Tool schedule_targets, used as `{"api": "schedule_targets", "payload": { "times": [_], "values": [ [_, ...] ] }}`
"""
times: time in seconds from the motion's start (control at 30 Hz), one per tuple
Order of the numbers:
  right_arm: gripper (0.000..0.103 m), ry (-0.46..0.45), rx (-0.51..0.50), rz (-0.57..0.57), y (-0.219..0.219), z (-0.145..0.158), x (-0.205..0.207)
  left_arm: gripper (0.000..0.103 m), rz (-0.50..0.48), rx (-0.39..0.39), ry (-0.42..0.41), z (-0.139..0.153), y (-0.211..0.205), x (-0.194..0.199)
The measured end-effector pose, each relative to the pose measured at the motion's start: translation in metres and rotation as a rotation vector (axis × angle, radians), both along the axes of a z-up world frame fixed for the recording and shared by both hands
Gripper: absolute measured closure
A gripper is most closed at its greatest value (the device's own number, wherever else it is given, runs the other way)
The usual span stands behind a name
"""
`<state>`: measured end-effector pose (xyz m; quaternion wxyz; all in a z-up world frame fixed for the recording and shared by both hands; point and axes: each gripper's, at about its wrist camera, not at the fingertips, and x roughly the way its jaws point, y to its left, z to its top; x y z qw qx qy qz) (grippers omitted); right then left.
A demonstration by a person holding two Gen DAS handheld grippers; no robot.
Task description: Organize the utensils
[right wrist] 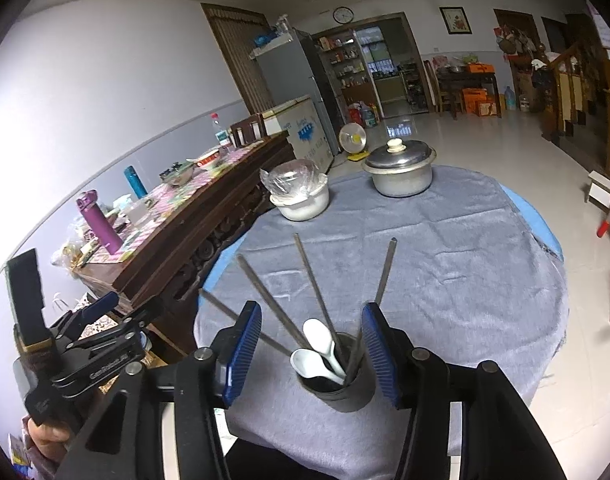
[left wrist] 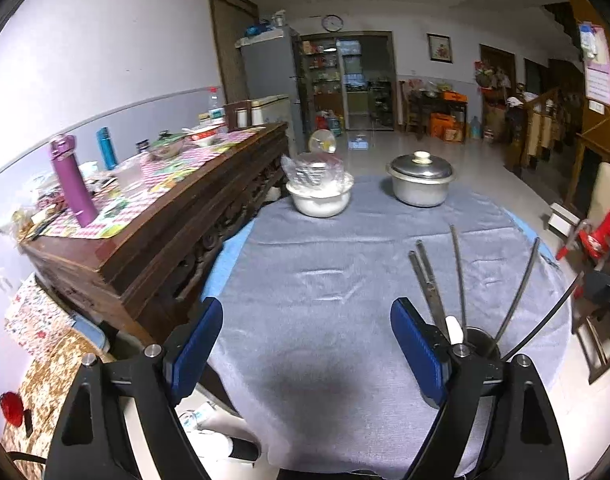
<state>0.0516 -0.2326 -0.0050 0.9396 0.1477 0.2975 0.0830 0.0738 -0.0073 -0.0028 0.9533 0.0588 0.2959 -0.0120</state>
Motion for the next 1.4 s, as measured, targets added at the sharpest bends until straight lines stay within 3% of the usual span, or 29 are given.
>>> {"api": "schedule_targets", "payload": {
  "times": [0.27,0.47,0.83,1.13,1.4],
  "values": [
    [0.042,-0.083,-0.056,-0.053,0.014,0.006,-0.042,0.016,0.054,0.010,-0.022,0.006,0.005,-0.021],
    [0.032,-0.163,-0.116,-0.140,0.026,0.003,-0.079,0.016,0.052,0.030,-0.049,0.010,0.006,-0.045],
    [0.032,-0.123,-0.127,-0.175,0.033,-0.028,-0.113,0.016,0.020,0.057,-0.067,0.008,0.008,-0.079],
    [0.032,-0.198,-0.173,-0.151,0.057,-0.021,-0.133,0.016,0.026,0.041,-0.076,0.011,0.015,-0.096],
    [0.032,-0.191,-0.142,-0.168,0.052,-0.021,-0.133,0.016,0.022,0.043,-0.077,0.011,0.016,-0.099]
  ]
}}
